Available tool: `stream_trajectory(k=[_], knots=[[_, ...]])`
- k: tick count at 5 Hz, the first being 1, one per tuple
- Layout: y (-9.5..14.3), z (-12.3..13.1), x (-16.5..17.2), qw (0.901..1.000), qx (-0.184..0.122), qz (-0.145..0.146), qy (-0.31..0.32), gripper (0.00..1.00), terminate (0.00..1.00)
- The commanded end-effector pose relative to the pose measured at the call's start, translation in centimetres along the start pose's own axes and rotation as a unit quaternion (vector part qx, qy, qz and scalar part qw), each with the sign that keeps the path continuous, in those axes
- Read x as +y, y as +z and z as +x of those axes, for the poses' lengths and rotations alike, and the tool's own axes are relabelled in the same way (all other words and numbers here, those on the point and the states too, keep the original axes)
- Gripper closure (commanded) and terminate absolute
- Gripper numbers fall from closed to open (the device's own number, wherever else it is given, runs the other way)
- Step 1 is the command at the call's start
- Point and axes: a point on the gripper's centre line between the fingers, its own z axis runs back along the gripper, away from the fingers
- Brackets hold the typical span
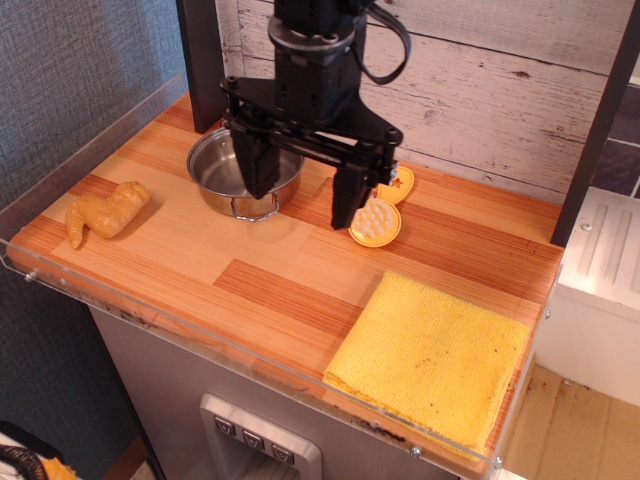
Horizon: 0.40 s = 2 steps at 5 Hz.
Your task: Move the towel to the board's right front edge
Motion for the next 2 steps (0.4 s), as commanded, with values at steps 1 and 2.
stream_trajectory(k=[1, 2], knots=[[-0.08, 0.01, 0.57, 0.9999, 0.009, -0.010, 0.005, 0.00, 0.00], [-0.08, 0.01, 0.57, 0.9999, 0.009, -0.010, 0.005, 0.00, 1.00]])
